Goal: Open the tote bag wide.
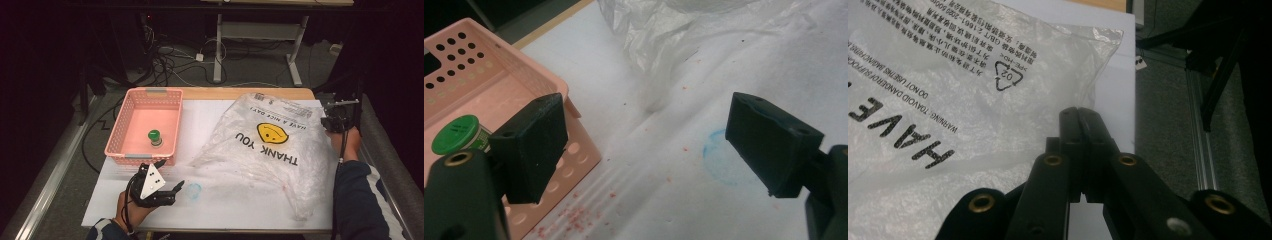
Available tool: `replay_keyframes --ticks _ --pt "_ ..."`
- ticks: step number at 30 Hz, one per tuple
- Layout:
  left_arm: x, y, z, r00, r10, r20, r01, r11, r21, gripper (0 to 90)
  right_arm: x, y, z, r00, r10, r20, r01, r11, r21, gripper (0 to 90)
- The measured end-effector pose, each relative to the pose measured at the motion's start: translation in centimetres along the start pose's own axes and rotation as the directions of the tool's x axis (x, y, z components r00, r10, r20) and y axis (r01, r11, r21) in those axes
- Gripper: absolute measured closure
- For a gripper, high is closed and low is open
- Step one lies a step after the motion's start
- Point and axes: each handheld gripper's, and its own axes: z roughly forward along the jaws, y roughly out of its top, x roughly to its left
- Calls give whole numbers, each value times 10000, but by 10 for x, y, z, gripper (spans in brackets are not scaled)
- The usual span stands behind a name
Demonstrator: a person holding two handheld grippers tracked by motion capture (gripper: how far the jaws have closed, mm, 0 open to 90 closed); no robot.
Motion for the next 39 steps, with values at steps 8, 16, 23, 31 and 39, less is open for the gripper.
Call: replay_keyframes --ticks 8,16,23,31,39 --pt "-2 2 -1 10000 77 -50 -77 10000 -36 165 6 -26 -17 9978 -546 -371 544 9985 -51 856" --pt "-2 1 0 9999 98 -55 -98 10000 18 164 9 -25 -63 9968 -564 -574 460 9844 -1696 625" --pt "-2 1 -1 9999 136 -80 -136 9999 99 164 56 -39 -123 9381 -2463 -2435 1370 9096 -3921 533" --pt "-4 1 -1 9998 186 -100 -185 9997 175 165 137 -71 -149 7789 -4808 -4026 2967 8482 -4388 465" --pt "-4 0 0 9998 195 -66 -193 9995 262 164 194 -86 -136 6420 -6001 -4773 4408 7982 -4106 430"
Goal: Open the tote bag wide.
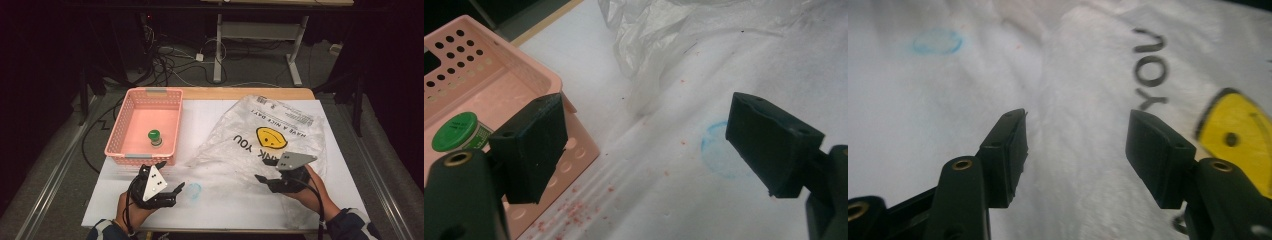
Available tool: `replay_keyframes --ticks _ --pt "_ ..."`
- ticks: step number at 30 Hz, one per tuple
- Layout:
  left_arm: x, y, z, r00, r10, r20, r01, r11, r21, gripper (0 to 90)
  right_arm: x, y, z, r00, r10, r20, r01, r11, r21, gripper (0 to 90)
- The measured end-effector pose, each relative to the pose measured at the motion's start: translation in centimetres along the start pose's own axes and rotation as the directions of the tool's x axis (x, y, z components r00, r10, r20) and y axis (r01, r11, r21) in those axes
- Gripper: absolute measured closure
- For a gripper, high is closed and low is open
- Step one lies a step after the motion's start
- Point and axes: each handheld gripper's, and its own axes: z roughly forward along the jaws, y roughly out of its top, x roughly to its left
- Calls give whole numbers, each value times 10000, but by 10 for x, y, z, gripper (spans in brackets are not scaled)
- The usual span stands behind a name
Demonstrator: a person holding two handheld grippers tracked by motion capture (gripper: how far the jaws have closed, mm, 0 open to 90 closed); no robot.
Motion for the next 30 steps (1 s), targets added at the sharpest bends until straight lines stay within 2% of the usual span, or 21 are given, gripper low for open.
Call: replay_keyframes --ticks 3,5,9,11,14,16,20,23,25,30 --pt "0 0 1 10000 21 10 -21 10000 41 163 5 -1 17 9990 -402 -192 412 9976 558 422" --pt "0 0 1 10000 60 5 -60 10000 80 162 8 -1 26 9979 -653 -22 652 9935 937 411" --pt "0 0 2 10000 72 20 -72 9999 110 161 3 -2 44 9978 -632 177 594 9842 1670 411" --pt "0 0 3 10000 70 35 -70 9999 114 161 1 -3 49 9987 -468 198 425 9828 1798 462" --pt "-1 0 4 9999 120 -12 -120 9997 223 161 0 -4 54 9981 -546 296 475 9779 2036 611" --pt "0 -1 5 9999 116 -28 -115 9996 265 161 0 -3 56 9971 -457 602 318 9762 2146 726" --pt "-1 0 5 9999 128 -21 -127 9996 266 161 0 -1 56 9979 -393 512 273 9758 2172 894" --pt "0 -1 4 9999 146 -24 -145 9995 289 161 -1 1 52 9975 -292 651 161 9811 1930 900" --pt "0 -1 4 9999 109 -25 -108 9996 260 161 -1 5 46 9965 -276 788 148 9872 1590 900" --pt "0 0 4 9999 123 -67 -121 9996 241 160 -3 22 30 9896 -284 1412 179 9970 748 900"
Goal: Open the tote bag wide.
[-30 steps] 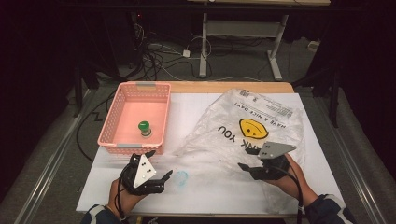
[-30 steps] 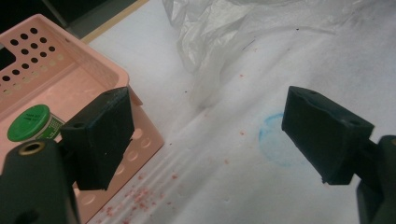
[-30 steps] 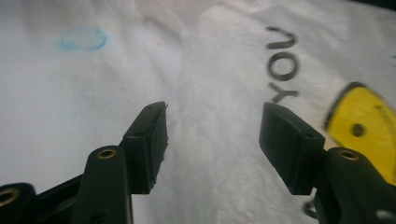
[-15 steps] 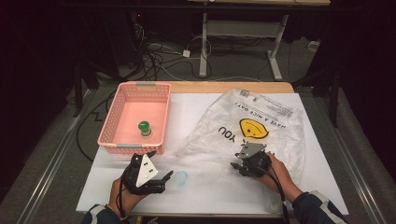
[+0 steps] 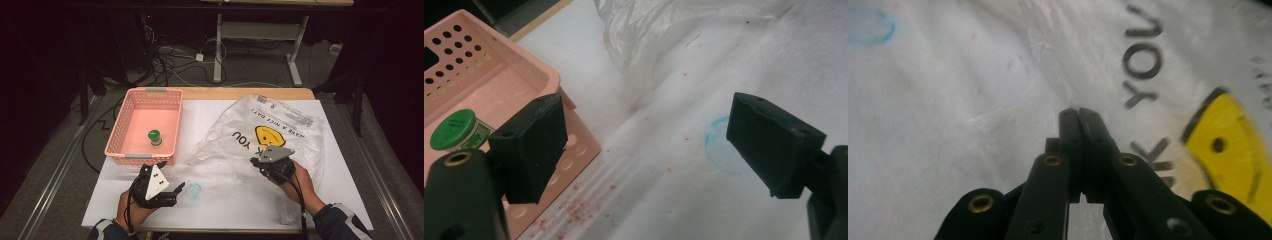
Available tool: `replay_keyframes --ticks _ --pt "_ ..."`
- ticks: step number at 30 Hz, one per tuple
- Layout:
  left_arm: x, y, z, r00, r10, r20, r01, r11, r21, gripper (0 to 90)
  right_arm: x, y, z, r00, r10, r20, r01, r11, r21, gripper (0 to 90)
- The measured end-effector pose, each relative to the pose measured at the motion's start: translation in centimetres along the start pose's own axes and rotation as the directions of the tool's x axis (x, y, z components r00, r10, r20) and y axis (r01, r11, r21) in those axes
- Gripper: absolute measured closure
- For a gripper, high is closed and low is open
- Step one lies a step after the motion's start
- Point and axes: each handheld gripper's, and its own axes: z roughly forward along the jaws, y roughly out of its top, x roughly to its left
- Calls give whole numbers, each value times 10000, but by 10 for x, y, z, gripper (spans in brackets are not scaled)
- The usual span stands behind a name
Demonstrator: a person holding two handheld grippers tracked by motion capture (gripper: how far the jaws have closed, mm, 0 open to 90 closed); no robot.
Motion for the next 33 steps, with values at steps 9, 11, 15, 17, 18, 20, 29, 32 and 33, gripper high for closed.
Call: replay_keyframes --ticks 9,11,15,17,18,20,29,32,33 --pt "1 0 -1 10000 -84 -33 84 10000 -37 161 -14 18 -26 9940 396 1023 -278 9930 -1146 900" --pt "2 0 -1 9999 -85 -54 85 10000 -38 161 -16 21 -30 9924 452 1149 -299 9909 -1313 900" --pt "3 0 -2 9999 -126 -98 125 9999 -93 161 -19 28 -39 9910 615 1193 -396 9833 -1778 900" --pt "5 2 -4 9997 -177 -179 174 9997 -193 161 -19 32 -43 9873 469 1519 -177 9820 -1883 900" --pt "5 2 -4 9997 -177 -179 174 9997 -193 161 -19 32 -43 9873 469 1519 -177 9820 -1883 900" --pt "8 4 -6 9993 -255 -257 247 9992 -319 162 -20 38 -47 9847 326 1709 20 9801 -1987 900" --pt "32 18 -20 9926 -872 -846 812 9941 -722 163 -24 57 -67 9701 340 2404 387 9558 -2913 900" --pt "44 24 -23 9892 -983 -1090 898 9927 -802 164 -24 60 -70 9681 353 2482 451 9494 -3109 900" --pt "48 27 -24 9883 -1031 -1126 940 9921 -834 164 -25 61 -71 9678 384 2488 433 9483 -3145 900"
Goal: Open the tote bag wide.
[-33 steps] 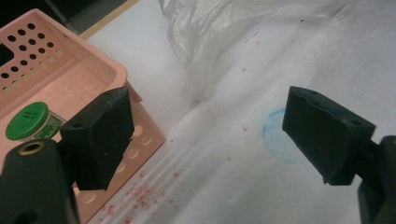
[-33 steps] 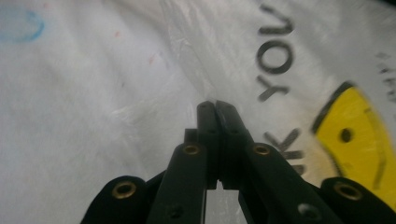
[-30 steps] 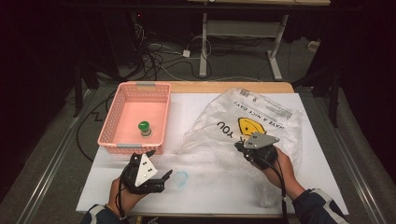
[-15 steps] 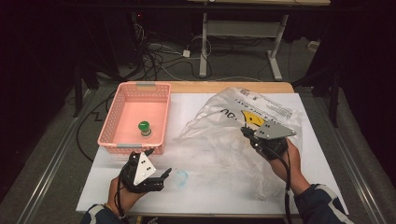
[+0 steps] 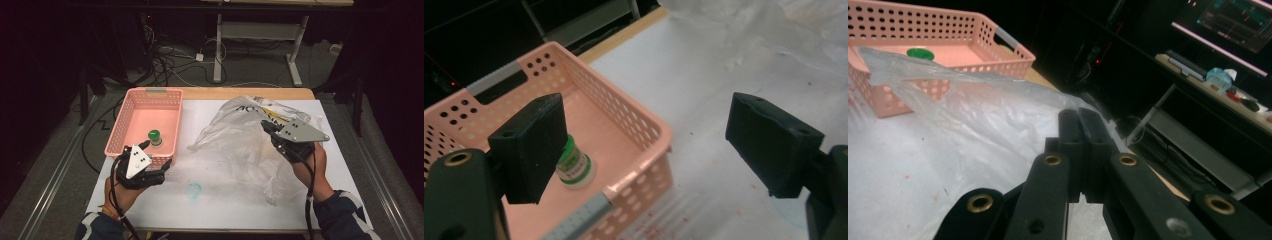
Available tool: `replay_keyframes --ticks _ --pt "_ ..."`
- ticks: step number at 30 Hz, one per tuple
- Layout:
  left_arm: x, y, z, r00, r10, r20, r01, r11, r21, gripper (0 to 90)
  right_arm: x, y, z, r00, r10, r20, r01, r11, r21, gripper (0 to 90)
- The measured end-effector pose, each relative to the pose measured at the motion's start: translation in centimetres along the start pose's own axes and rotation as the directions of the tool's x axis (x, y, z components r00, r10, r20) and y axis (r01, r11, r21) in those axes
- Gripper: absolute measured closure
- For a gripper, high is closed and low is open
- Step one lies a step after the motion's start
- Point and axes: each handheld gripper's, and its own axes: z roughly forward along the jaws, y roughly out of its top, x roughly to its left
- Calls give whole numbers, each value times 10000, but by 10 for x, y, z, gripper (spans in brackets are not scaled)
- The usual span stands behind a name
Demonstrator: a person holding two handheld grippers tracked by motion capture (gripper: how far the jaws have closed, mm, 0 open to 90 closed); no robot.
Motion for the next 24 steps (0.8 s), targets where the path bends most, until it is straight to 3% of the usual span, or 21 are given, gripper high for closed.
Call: replay_keyframes --ticks 4,8,10,13,16,18,19,20,24 --pt "19 17 4 10000 -73 11 73 9997 219 164 -3 1 -1 9999 155 25 -155 9998 -110 900" --pt "43 29 20 9999 -145 2 144 9963 849 164 -3 2 1 9998 167 -64 -168 9998 -143 900" --pt "56 33 34 9992 -368 181 340 9897 1394 163 -2 2 2 9998 160 -110 -161 9998 -136 900" --pt "72 35 57 9983 -535 219 466 9684 2452 163 -1 2 3 9997 113 -209 -115 9999 -122 900" --pt "82 33 78 9966 -709 431 526 9412 3337 162 -1 0 4 9994 140 -302 -143 9999 -81 900" --pt "85 31 90 9986 -439 286 290 9183 3947 163 -1 -2 5 9991 158 -387 -158 9999 -7 900" --pt "87 30 95 9988 -425 249 283 9093 4152 164 -1 -2 6 9988 179 -449 -179 9998 4 900" --pt "88 29 99 9974 -595 395 373 9052 4234 162 -1 -3 6 9987 150 -486 -149 9999 16 900" --pt "92 24 113 9984 -381 417 132 8748 4842 187 3 -5 8 9979 -11 -655 20 9999 133 900"
